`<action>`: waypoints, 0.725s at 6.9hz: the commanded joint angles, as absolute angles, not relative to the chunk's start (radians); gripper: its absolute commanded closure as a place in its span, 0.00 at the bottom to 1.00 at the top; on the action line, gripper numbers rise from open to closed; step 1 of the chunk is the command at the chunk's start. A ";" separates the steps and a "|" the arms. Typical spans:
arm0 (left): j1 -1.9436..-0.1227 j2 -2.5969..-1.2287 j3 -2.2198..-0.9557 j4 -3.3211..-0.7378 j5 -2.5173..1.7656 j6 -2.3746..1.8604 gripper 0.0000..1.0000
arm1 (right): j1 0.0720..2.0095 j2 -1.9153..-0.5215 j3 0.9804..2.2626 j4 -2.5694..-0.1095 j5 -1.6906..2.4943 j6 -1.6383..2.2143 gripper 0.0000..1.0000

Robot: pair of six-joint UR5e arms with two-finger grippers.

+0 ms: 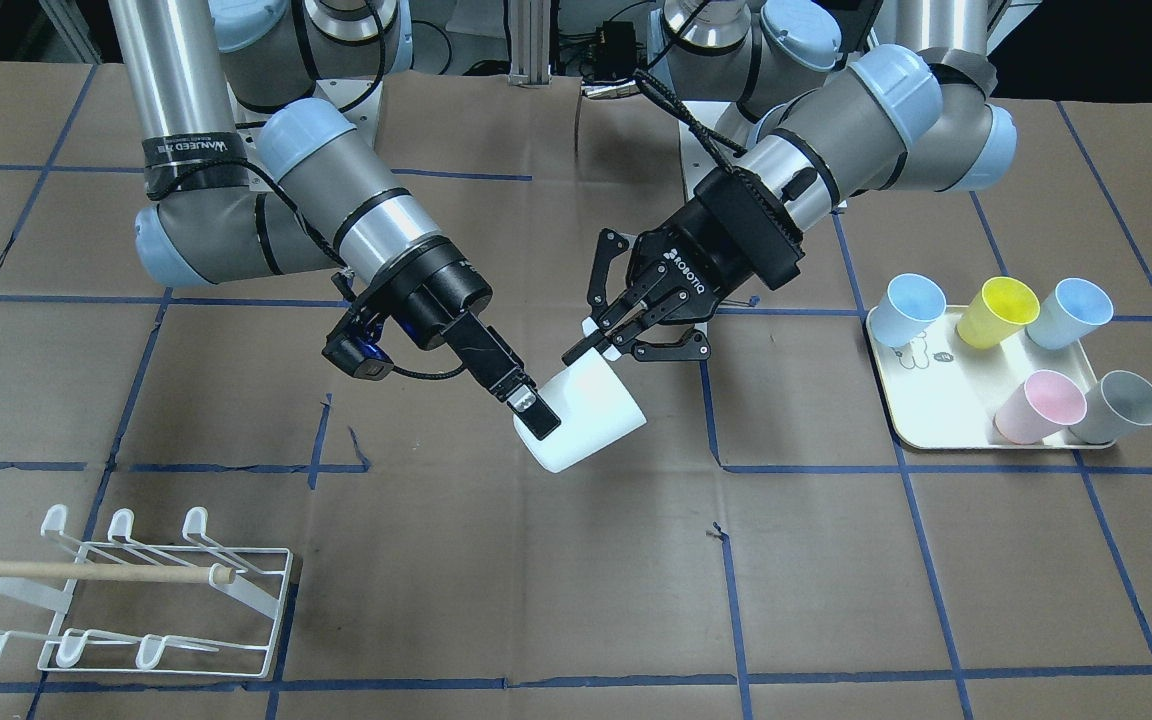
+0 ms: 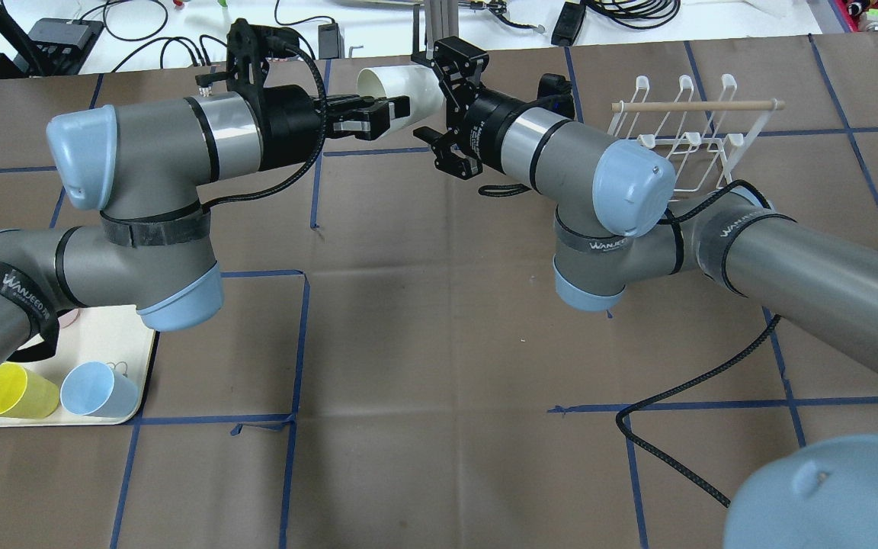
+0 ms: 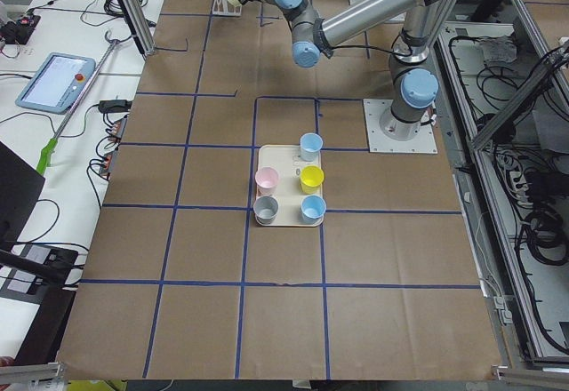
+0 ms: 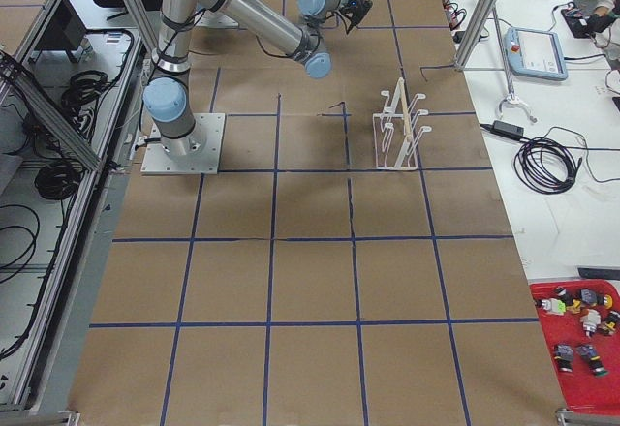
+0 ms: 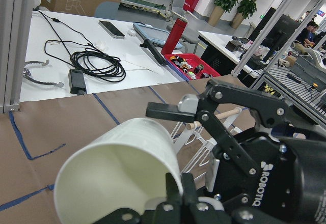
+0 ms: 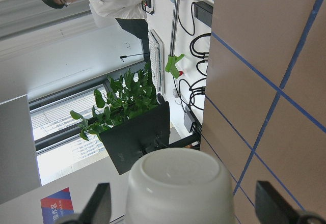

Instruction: Transfer IKEA cup to right arm and place on rack

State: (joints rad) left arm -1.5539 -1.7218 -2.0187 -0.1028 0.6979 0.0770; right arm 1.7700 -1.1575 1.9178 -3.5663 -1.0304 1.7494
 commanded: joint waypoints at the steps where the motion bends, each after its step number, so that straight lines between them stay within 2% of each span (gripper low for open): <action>1: -1.554 -1.721 -2.019 -0.103 0.698 0.074 0.99 | 1.784 -1.157 1.914 -3.565 -1.031 1.772 0.02; 3: -1.555 -1.721 -2.019 -0.103 0.698 0.072 0.99 | 1.784 -1.157 1.914 -3.563 -1.031 1.773 0.03; 5: -1.555 -1.721 -2.019 -0.103 0.698 0.072 0.99 | 1.786 -1.155 1.914 -3.560 -1.020 1.772 0.25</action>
